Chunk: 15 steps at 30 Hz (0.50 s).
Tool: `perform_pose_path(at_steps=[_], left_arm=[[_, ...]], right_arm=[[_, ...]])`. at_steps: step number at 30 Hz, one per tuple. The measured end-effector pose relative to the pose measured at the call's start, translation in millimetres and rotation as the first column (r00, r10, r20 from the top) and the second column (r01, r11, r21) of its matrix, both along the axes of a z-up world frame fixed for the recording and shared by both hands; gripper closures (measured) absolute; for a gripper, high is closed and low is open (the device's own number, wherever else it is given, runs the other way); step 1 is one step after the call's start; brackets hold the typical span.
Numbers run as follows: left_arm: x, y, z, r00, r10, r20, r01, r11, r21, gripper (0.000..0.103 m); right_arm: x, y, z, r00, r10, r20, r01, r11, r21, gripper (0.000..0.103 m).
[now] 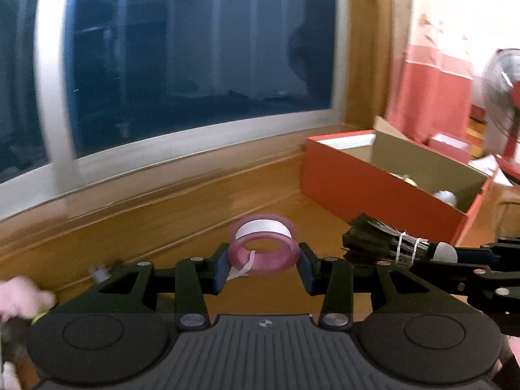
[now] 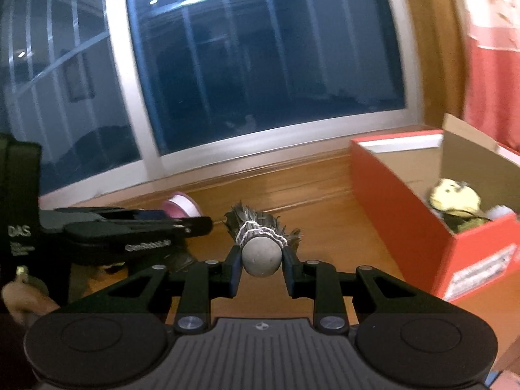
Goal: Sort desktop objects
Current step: 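Carry the tape roll and shuttlecock in both tools toward the cardboard box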
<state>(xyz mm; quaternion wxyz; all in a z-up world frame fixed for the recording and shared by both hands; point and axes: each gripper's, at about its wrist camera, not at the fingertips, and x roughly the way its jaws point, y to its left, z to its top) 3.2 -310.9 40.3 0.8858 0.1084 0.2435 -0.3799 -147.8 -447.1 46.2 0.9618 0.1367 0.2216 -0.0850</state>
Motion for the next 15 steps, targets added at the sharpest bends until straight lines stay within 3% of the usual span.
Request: perform_pose_path(at_steps=[8,15], left_arm=[[-6,-46,-5,0.989,-0.146,0.003,0.146,0.989,0.02,0.059],[-9,-61,-10,0.98,-0.2,-0.019,0.2,0.98,-0.006,0.059]], right_arm=[[-28,-2,15,0.994,-0.106,0.0,0.106,0.994,-0.036,0.075],[-46,5,24,0.986,-0.167,0.002,0.167,0.983,-0.075,0.074]])
